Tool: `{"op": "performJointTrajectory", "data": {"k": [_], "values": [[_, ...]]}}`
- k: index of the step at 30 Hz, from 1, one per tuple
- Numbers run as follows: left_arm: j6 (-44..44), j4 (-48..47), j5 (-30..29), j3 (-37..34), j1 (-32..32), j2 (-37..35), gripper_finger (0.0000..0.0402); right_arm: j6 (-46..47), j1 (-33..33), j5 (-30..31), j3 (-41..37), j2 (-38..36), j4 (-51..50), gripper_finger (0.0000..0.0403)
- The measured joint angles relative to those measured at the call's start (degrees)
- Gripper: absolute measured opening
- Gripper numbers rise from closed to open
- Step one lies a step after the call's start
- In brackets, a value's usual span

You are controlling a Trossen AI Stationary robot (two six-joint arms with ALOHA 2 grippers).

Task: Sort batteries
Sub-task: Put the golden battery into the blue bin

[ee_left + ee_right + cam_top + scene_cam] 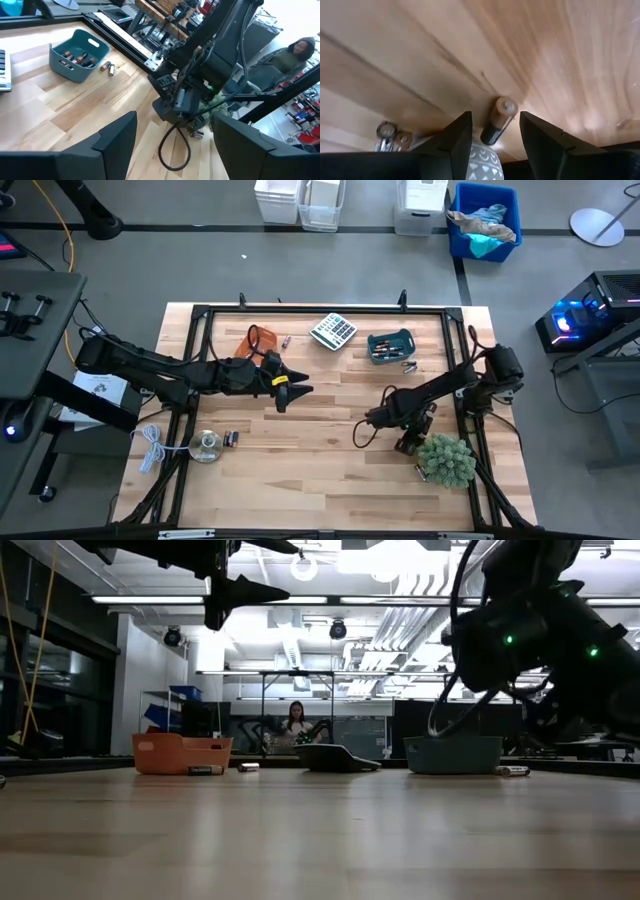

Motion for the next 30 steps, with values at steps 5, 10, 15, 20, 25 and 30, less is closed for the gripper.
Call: {"op": "performJointTrajectory", "data": {"k": [5,10,15,20,25,30], "values": [[0.00,-0.03,1.27,0.00,0.00,0.00,0.0246,0.21,-0.04,-1.43,0.21,3.05,0.67,0.0161],[0.00,-0.07,1.51,0.00,0.00,0.00,0.0246,-0.69,-0.11,-2.25,0.28,5.77,1.09,0.0145],[0.39,0.43,1.50,-0.03,0.00,-0.78,0.0246,-3.11,-0.17,-3.06,0.28,6.89,1.19,0.0039],[2.59,1.72,0.98,-0.04,0.66,-6.05,0.0246,-3.85,-0.46,1.46,4.14,5.02,-0.19,0.0036],[5.56,1.71,-1.19,-0.02,1.82,-12.84,0.0246,-4.89,-6.72,15.36,12.76,-0.53,0.76,0.0036],[6.43,1.64,-1.38,-0.02,2.93,-16.67,0.0246,-5.81,-18.79,27.37,19.57,-5.02,1.00,0.0036]]}}
